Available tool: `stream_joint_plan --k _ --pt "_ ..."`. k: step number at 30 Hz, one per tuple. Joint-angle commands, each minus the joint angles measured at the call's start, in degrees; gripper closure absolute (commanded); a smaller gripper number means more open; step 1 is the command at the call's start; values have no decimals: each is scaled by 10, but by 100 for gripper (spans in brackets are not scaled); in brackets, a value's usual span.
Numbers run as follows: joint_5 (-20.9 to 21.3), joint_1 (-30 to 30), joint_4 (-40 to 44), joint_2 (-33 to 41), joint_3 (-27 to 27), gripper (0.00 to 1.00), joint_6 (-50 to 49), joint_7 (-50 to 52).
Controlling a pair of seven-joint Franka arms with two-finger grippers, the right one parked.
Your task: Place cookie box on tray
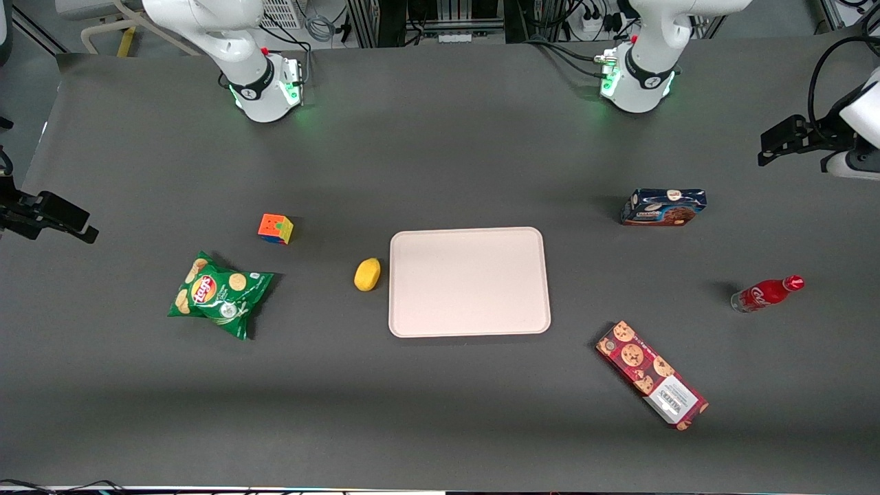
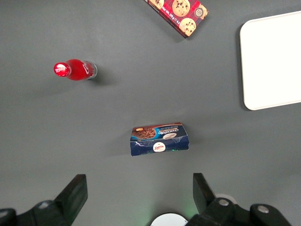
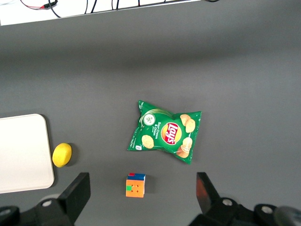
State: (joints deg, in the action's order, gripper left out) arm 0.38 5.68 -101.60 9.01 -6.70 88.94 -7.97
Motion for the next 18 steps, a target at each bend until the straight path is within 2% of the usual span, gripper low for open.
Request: stream_joint_plan --k 1,5,8,12,18 --pt "7 1 56 -2 -2 0 -62 47" --pt "42 13 113 -1 -5 0 -118 109" --pt "78 43 177 -1 -23 0 -197 174" --pt "89 52 228 -1 -49 0 -283 268" --pt "99 52 226 3 -54 0 -342 542"
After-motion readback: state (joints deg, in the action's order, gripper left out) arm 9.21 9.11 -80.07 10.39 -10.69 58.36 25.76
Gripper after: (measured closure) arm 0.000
